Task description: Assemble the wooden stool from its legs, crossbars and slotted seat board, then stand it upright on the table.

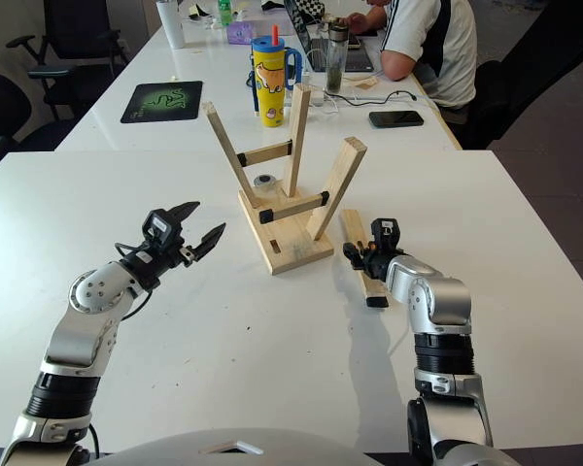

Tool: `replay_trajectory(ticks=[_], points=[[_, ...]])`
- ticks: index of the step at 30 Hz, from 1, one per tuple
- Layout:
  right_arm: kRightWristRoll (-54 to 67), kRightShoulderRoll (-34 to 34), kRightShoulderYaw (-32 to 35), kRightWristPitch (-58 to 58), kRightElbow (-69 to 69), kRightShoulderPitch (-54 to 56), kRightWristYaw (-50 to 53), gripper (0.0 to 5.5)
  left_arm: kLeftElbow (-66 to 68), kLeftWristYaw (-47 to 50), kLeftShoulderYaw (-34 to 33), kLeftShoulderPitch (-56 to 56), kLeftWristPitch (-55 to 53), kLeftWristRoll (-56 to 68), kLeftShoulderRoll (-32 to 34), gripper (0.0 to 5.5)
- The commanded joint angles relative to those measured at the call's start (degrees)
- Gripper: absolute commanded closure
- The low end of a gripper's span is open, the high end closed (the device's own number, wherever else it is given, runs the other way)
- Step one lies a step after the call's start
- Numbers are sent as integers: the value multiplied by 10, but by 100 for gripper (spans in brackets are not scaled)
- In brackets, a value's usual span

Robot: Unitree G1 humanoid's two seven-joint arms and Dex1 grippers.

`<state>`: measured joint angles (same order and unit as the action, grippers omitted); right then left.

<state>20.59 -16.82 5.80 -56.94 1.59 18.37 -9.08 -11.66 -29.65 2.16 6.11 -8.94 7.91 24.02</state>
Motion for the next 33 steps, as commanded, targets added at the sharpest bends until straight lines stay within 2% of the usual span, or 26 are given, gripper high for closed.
replay_trajectory(ticks=[1, 9, 14, 21, 26, 31, 33], points=[[-27, -15, -23, 14, -1, -13, -7, 235, -7, 0, 2, -4, -5, -4, 1, 224], [-59, -13, -32, 42, -27, -14, -11, 344, -8, 1, 1, -5, -5, -4, 1, 224], [-73, -5, -15, 107, -20, 3, -3, 345, -7, 1, -1, -3, -5, -2, 1, 224], [-64, 2, 79, 333, 14, 104, 30, 345, -17, 8, -36, 18, -30, 56, -22, 224], [-45, -19, 94, 411, 46, 190, -2, 345, -55, 31, -85, 51, -86, 152, -52, 224], [47, -36, 56, 377, 128, 247, -108, 345, -126, 87, -157, 102, -182, 352, -87, 224], [80, -51, 24, 344, 165, 241, -160, 345, -147, 121, -183, 125, -216, 459, -97, 198]])
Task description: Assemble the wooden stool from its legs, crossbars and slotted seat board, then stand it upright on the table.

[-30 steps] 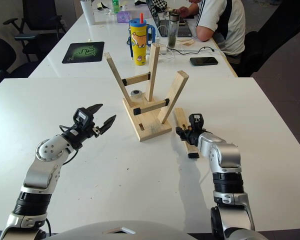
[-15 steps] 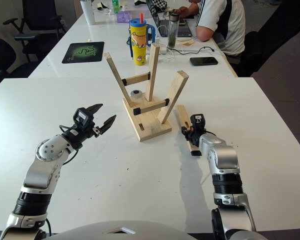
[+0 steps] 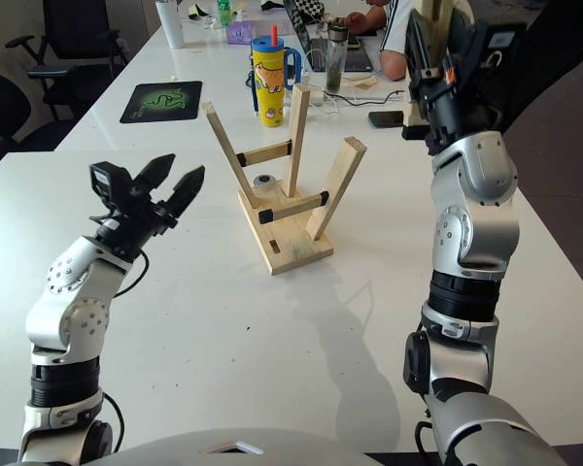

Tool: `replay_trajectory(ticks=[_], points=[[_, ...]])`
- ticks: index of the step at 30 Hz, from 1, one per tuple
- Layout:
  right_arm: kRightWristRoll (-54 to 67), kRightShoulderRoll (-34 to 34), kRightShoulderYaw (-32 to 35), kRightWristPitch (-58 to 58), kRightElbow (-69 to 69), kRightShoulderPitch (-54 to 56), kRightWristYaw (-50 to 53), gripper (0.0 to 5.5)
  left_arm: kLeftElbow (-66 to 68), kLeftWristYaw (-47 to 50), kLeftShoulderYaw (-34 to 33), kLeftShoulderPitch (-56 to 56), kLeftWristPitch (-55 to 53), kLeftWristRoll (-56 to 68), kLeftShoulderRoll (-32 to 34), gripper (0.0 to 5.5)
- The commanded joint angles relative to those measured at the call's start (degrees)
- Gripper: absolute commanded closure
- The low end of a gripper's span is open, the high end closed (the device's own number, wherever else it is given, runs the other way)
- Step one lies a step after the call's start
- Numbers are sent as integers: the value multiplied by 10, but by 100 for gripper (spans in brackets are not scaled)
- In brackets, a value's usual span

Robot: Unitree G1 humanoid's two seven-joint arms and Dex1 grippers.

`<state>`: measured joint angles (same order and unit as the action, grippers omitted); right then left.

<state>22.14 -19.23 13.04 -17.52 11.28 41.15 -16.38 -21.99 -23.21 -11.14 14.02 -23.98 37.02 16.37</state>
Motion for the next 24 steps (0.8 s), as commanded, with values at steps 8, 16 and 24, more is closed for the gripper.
replay_trajectory(ticks=[8, 16, 24], points=[[2, -45, -185, -35, 119, -91, -163, 345, -75, 181, -64, 66, -103, 458, -29, 116], [-43, -37, -239, 11, 118, -110, -195, 345, -72, 225, -9, 59, -102, 462, -33, 116], [-72, -51, -267, 22, 104, -133, -222, 345, -60, 225, -7, 70, -76, 434, -36, 214]])
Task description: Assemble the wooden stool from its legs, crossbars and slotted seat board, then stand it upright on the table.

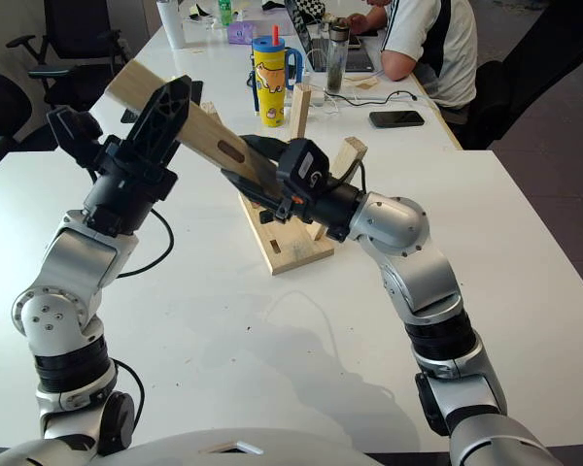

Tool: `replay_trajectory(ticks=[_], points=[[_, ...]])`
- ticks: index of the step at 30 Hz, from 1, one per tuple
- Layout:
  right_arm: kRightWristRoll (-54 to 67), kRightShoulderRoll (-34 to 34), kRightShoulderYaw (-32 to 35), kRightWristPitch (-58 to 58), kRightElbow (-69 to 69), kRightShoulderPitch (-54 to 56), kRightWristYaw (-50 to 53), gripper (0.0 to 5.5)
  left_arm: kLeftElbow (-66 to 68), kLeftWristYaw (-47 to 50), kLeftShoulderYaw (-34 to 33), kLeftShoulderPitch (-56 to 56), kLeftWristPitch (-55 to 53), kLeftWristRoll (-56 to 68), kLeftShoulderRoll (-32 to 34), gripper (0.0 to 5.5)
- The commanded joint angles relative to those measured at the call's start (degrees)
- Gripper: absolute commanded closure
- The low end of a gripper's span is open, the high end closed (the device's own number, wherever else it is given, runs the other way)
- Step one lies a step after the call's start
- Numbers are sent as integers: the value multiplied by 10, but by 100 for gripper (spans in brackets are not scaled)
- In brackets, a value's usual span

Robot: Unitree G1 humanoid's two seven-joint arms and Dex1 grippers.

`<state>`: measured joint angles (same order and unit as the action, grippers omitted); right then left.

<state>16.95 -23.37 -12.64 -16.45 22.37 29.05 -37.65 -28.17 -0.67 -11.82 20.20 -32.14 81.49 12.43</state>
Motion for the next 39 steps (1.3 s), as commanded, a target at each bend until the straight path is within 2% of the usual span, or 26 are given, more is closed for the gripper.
replay_trajectory(ticks=[1, 17, 30, 31, 34, 39], points=[[-27, -9, -10, 14, -10, -13, -9, 345, 2, 0, 0, 9, 6, -12, 5, 228], [-28, 17, 15, 7, -12, -7, 4, 345, 4, -22, 13, -27, -2, -70, 25, 443], [-20, 8, 13, -11, -6, -10, -17, 345, 13, -29, 1, -24, 8, -87, 25, 446], [-17, 8, 16, -14, -6, -9, -17, 308, 15, -29, 0, -23, 9, -88, 25, 446], [-10, 10, 25, -21, -6, -6, -14, 269, 23, -26, -4, -20, 14, -97, 23, 446], [19, 31, 101, -69, -27, 12, 58, 255, 53, 9, -34, -8, 41, -129, 14, 446]])
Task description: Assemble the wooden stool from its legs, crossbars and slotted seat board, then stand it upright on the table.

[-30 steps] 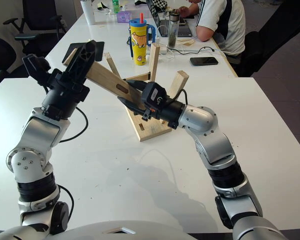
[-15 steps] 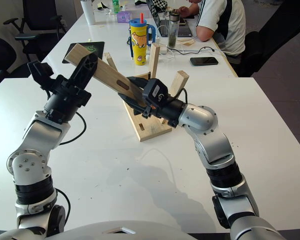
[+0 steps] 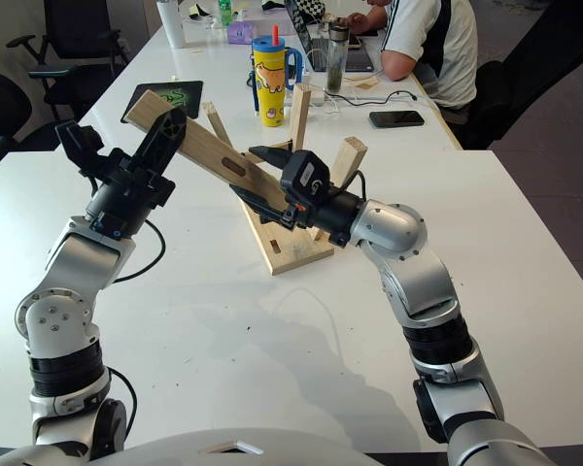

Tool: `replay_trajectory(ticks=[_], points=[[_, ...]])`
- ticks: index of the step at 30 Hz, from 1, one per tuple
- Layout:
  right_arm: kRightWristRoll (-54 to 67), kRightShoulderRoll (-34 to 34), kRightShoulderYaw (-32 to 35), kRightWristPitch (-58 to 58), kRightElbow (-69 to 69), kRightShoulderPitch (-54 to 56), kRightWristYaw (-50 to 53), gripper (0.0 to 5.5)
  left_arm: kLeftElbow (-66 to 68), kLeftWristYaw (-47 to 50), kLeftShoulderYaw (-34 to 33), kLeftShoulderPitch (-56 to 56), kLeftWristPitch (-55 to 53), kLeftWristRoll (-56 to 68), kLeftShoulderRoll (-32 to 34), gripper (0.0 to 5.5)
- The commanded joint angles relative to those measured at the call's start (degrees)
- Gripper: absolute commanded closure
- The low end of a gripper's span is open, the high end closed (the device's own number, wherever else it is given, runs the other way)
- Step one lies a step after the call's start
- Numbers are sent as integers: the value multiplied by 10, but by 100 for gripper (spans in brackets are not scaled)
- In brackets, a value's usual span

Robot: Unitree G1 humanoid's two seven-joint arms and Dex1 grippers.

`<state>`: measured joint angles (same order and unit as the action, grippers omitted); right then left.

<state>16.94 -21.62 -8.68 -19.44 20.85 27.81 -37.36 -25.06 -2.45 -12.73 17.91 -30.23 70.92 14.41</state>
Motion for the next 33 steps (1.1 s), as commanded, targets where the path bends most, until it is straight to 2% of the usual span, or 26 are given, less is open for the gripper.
replay_trajectory(ticks=[1, 8, 15, 22, 33], points=[[26, 16, 80, -56, -14, 24, 74, 255, 26, 32, -31, 18, 27, -27, -8, 446], [73, 29, 188, -175, -12, 1, 187, 255, 37, 55, -59, 25, 46, -44, -12, 446], [97, 46, 197, -240, -30, 0, 217, 255, 49, 62, -65, 30, 52, -65, -18, 446], [86, 40, 176, -267, -85, 13, 218, 255, 51, 59, -69, 30, 51, -71, -21, 446], [88, 57, 167, -233, -143, 45, 205, 405, 54, 54, -71, 30, 57, -80, -28, 446]])
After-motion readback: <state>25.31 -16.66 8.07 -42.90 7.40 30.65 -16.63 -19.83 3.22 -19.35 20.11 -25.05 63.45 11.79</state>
